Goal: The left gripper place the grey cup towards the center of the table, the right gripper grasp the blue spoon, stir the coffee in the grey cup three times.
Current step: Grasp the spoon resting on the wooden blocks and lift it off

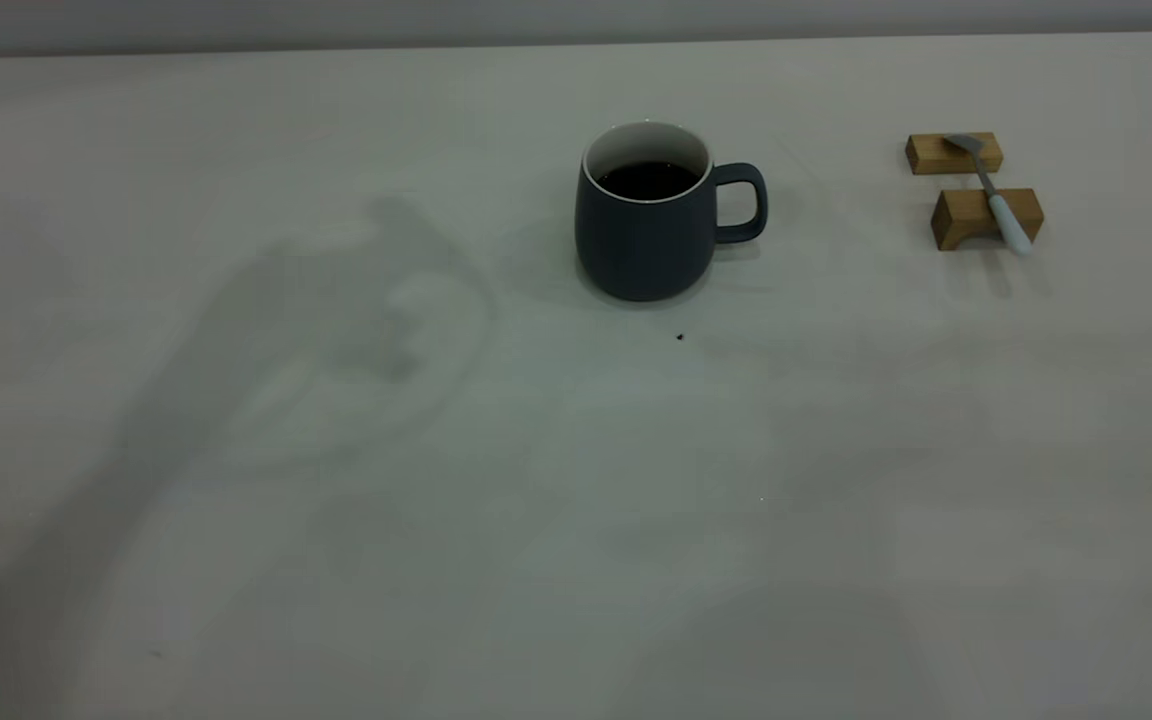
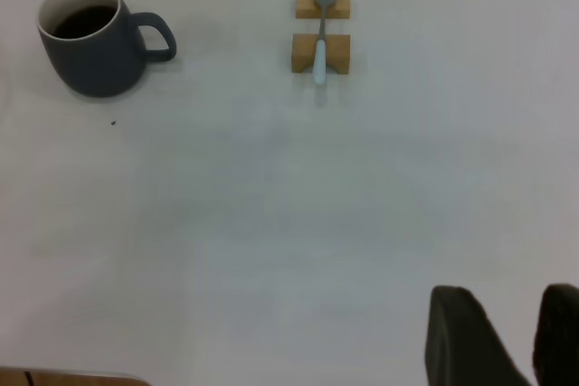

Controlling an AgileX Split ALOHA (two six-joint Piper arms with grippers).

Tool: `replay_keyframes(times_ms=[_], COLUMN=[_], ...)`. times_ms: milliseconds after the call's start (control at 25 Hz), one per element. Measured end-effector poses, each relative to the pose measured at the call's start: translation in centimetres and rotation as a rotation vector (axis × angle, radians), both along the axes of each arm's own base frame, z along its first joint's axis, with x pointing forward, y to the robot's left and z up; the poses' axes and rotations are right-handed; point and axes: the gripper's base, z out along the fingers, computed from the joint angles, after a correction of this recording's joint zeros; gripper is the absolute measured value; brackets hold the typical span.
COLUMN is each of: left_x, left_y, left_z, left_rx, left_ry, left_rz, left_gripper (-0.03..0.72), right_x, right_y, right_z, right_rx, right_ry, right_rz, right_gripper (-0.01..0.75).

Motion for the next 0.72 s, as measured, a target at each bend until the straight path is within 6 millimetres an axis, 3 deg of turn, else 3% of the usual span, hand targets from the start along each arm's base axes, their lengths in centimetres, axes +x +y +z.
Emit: replay_keyframes(times_ms=[160, 320, 520, 720], left_x=[-2.4, -4.6, -8.4, -14.3], left_y=[1.1, 1.9, 3.2, 5.3], left_z=[5.1, 8.7, 11.5, 11.9], left_rx=[-0.014, -0.053, -0.098, -0.124], left_ry=[-0.089, -0.172, -0.226, -0.226], left_rz=[0.063, 0.095, 0.169, 0.25], left_gripper=[0.585, 0.585, 0.585, 0.585], right_x=[0.0, 0.0, 0.0, 0.0], right_y=[0.0, 0.0, 0.0, 0.0], right_z=[0.0, 0.0, 0.0, 0.0], right_rx=[0.0, 0.0, 0.001, 0.001], right_ry=[0.0, 0.0, 0.0, 0.0], right_rz=[0.0, 0.0, 0.0, 0.0], right_gripper=[0.238, 0.238, 0.238, 0.238])
